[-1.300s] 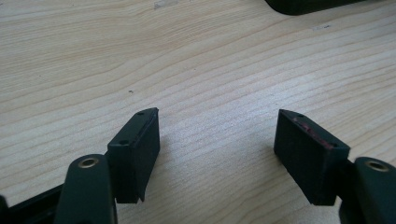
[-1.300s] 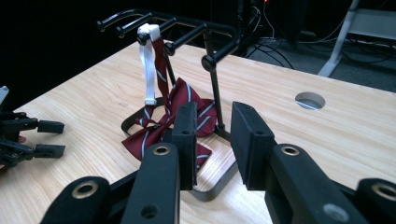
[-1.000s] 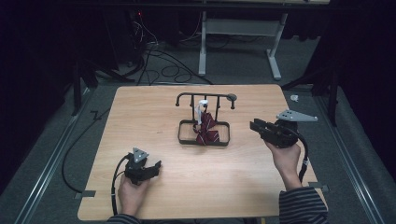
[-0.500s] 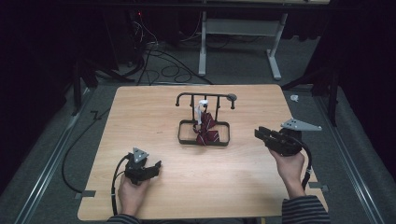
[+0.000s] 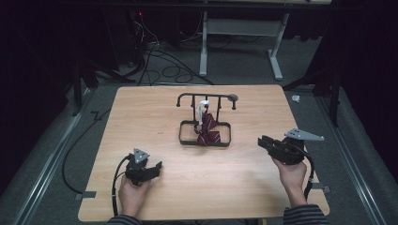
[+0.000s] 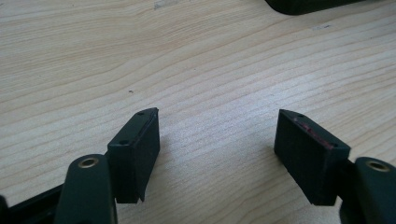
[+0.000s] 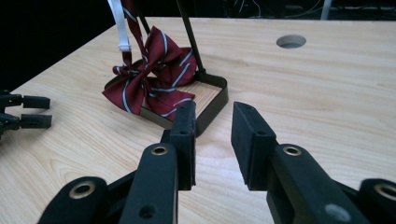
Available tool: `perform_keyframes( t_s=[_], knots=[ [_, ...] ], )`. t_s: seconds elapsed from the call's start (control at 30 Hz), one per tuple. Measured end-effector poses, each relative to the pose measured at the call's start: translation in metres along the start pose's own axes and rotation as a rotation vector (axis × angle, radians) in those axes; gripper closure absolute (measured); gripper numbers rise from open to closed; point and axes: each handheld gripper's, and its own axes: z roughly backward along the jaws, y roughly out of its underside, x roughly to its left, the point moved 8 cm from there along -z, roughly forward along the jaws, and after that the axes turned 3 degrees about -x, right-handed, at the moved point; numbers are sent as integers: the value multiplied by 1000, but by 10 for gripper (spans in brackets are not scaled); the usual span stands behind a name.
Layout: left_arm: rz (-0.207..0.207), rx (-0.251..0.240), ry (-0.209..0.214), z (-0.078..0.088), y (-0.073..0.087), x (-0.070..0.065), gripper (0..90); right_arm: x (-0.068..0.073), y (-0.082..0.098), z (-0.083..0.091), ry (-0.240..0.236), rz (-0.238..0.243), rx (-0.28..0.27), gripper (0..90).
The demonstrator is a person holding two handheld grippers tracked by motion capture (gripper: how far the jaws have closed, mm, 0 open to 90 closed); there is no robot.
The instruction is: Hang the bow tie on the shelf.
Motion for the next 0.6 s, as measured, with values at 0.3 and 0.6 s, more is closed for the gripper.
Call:
perform_keyframes(
  t_s=[0.3, 0.6],
  knots=[
    [0, 0, 0, 0, 0, 0, 316, -1, 21, -12, 3, -16, 36, 720],
    [0, 0, 0, 0, 0, 0, 316, -1, 43, -25, 15, -17, 83, 716]
  ],
)
